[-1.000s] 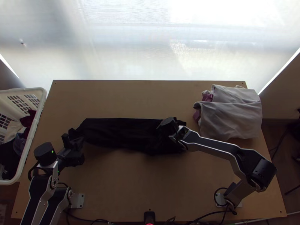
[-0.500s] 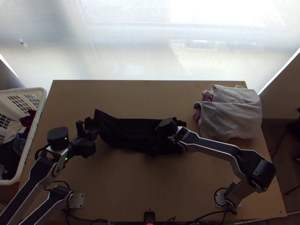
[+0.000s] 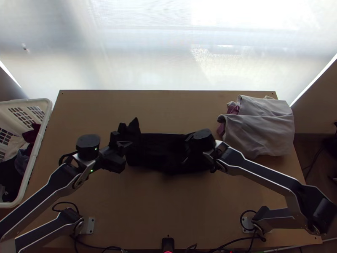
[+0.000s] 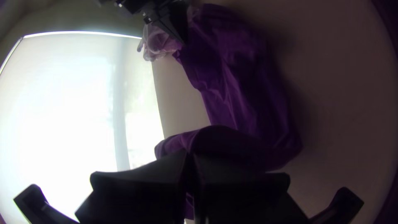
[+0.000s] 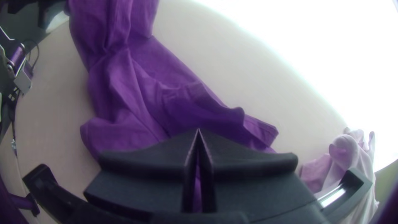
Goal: Fold the t-shirt
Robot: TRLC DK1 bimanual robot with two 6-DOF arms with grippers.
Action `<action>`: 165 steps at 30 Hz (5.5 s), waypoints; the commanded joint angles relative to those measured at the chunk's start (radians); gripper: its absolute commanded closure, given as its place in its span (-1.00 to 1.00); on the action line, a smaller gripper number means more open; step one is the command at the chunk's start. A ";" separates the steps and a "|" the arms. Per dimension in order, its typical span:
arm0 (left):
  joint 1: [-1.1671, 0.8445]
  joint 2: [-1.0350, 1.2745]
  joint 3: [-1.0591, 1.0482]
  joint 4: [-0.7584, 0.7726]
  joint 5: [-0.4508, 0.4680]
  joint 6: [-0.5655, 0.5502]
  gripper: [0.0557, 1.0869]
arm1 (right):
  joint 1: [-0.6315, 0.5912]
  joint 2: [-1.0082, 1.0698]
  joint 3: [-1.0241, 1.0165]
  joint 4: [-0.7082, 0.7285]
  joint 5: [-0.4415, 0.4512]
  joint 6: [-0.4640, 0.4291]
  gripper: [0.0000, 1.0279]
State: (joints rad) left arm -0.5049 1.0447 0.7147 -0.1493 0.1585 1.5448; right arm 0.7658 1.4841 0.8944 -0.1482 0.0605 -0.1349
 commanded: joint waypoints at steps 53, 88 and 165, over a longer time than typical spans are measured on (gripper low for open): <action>-0.578 0.856 0.770 0.168 -0.171 -0.169 -0.91 | -0.583 -0.591 -0.255 -0.240 -0.059 -0.046 0.95; -0.167 0.758 0.970 -0.868 -0.031 -1.060 -0.89 | -0.217 -0.341 0.026 -0.356 -0.215 0.081 0.95; -0.067 1.003 0.888 -0.829 0.417 -1.382 0.92 | -0.054 0.131 0.284 -0.470 -0.530 -0.009 0.95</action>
State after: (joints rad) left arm -0.5793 2.0567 1.6138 -0.9771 0.5755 0.1616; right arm 0.5865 1.4528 1.1046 -0.7372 -0.4858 -0.1925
